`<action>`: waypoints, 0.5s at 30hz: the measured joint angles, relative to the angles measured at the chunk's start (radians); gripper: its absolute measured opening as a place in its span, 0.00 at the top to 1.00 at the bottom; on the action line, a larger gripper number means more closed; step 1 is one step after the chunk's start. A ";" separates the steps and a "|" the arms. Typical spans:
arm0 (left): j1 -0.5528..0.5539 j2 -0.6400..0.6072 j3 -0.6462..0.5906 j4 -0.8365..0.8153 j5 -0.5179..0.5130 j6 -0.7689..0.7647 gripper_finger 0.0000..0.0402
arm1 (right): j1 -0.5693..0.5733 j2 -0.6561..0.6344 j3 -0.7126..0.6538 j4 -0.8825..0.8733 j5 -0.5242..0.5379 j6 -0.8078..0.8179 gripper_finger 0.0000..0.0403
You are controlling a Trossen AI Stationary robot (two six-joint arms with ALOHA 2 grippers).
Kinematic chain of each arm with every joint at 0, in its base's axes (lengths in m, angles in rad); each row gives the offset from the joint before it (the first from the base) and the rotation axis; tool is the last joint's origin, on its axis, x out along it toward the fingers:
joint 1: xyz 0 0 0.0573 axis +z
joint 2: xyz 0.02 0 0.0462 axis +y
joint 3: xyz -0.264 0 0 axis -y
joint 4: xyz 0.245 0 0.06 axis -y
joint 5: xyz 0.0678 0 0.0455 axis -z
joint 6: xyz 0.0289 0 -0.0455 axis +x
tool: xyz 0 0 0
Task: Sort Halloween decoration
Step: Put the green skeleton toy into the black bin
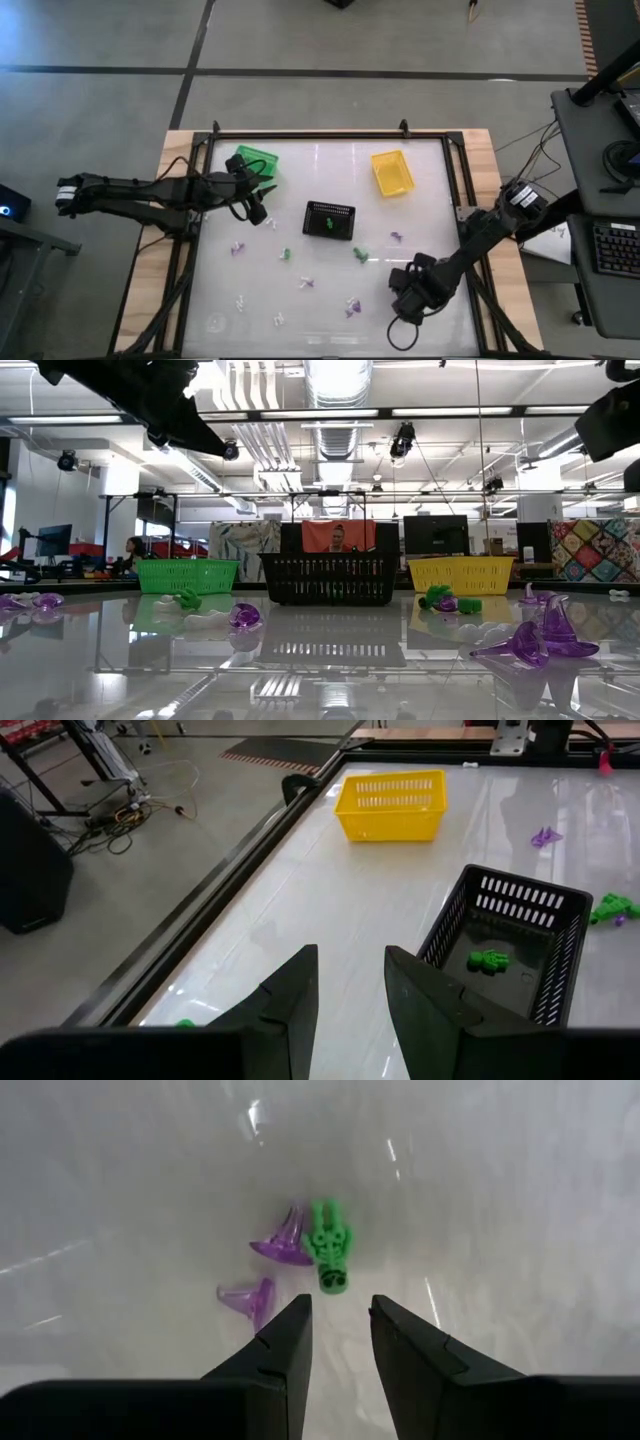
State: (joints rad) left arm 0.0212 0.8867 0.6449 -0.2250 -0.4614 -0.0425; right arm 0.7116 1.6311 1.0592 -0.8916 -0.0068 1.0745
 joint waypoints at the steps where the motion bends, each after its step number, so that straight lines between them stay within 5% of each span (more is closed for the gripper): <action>1: 0.000 0.000 0.000 0.000 0.000 0.000 0.75 | 0.001 0.004 0.000 0.003 0.009 -0.001 0.76; 15: 0.000 0.000 0.000 0.000 0.000 -0.003 0.75 | 0.004 0.020 -0.017 0.016 0.068 -0.031 0.76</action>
State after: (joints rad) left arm 0.0212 0.8867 0.6449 -0.2245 -0.4614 -0.0460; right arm 0.7158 1.6516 1.0424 -0.8754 0.0612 1.0434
